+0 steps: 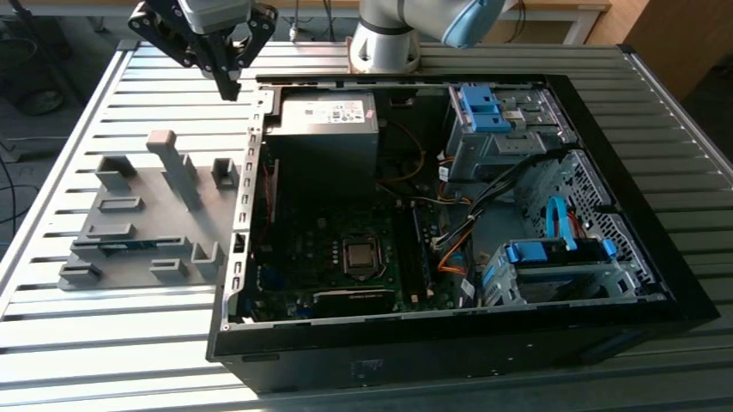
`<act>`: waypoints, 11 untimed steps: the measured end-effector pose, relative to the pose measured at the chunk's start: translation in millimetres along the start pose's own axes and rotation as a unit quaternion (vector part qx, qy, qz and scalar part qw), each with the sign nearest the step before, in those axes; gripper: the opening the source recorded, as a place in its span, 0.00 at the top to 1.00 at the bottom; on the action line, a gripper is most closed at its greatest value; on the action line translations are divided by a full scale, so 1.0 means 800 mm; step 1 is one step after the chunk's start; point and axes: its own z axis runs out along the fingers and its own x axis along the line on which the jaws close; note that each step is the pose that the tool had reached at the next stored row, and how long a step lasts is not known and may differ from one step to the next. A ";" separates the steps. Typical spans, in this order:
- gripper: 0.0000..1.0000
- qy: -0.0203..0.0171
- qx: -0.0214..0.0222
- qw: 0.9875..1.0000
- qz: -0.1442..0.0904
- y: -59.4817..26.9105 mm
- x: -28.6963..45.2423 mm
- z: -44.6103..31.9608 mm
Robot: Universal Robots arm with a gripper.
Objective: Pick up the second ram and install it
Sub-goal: 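Reach for the second ram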
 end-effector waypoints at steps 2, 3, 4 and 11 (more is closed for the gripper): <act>0.89 0.000 0.000 1.000 0.000 0.000 0.0009 0.0001; 0.89 0.000 0.000 1.000 0.000 0.000 0.0013 0.0001; 0.89 0.000 0.000 1.000 0.000 0.000 0.0017 0.0002; 0.89 0.000 0.000 1.000 0.000 0.000 0.0049 0.0005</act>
